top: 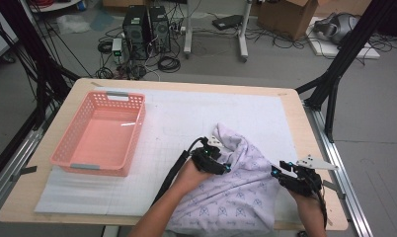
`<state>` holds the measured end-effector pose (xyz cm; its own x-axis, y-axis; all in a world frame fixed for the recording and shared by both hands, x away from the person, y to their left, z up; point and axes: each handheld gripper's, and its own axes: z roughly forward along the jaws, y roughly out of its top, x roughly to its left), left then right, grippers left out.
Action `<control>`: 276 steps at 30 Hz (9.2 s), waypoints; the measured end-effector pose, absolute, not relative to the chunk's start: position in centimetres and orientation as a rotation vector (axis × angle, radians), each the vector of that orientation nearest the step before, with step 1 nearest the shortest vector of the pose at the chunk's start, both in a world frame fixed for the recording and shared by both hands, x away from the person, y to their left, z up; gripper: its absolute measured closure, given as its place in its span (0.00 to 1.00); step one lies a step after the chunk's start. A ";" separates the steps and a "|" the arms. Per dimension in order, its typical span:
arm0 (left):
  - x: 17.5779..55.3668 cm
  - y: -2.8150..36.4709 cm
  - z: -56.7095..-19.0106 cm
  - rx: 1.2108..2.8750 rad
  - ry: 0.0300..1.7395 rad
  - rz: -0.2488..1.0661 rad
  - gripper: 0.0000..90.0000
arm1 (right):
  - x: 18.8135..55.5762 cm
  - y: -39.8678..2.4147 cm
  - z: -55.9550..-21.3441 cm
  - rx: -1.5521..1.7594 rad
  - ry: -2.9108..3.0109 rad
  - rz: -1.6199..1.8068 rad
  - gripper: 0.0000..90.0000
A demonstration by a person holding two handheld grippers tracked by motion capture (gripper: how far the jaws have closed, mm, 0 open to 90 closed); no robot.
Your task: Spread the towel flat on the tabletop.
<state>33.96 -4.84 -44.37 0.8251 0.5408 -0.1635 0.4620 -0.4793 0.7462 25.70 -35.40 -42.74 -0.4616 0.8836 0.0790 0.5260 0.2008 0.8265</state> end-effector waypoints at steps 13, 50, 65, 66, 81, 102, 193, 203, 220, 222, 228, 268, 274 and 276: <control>33.2 2.2 -41.1 1.907 0.965 0.360 0.90 | 25.7 -35.0 -43.1 1.310 2.078 1.147 0.61; 35.7 6.9 -43.6 1.826 1.074 0.175 0.59 | 32.5 -31.3 -42.1 1.245 2.272 1.056 0.70; 33.4 7.0 -42.7 1.920 1.078 0.355 0.95 | 31.5 -31.6 -43.1 1.172 2.333 0.843 0.99; 33.0 7.0 -42.8 1.926 1.068 0.340 0.95 | 30.8 -32.3 -43.2 1.182 2.332 0.871 0.99; 33.1 7.8 -43.3 1.790 1.063 0.246 0.68 | 28.1 -34.2 -40.9 1.123 2.201 1.041 0.79; 35.2 8.3 -44.0 1.823 1.079 0.273 0.68 | 35.2 -26.4 -43.5 1.054 2.449 1.041 0.68; 36.7 8.4 -42.2 1.733 1.188 0.552 0.55 | 38.3 -28.3 -44.1 1.413 2.275 1.020 0.64; 37.0 8.0 -43.1 1.778 1.202 0.487 0.53 | 41.3 -33.7 -40.8 1.451 1.926 0.723 0.96; 43.2 5.6 -45.1 1.712 1.306 0.342 0.49 | 36.0 -34.9 -40.0 1.379 2.036 0.972 0.67; 44.2 5.3 -45.2 1.739 1.302 0.303 0.52 | 35.5 -35.0 -40.1 1.363 2.059 0.971 0.67; 45.2 3.3 -43.6 1.919 1.165 0.537 0.93 | 35.0 -35.2 -40.7 1.360 2.085 0.957 0.67; 37.5 2.9 -44.6 1.965 1.126 0.325 0.44 | 37.8 -32.8 -39.9 1.349 1.948 1.027 0.67; 36.6 3.1 -44.9 2.028 1.055 0.569 0.97 | 35.3 -33.7 -40.0 1.338 2.044 1.119 0.62; 37.1 3.9 -44.9 1.984 1.121 0.567 0.98 | 34.6 -33.7 -40.5 1.344 2.105 1.134 0.59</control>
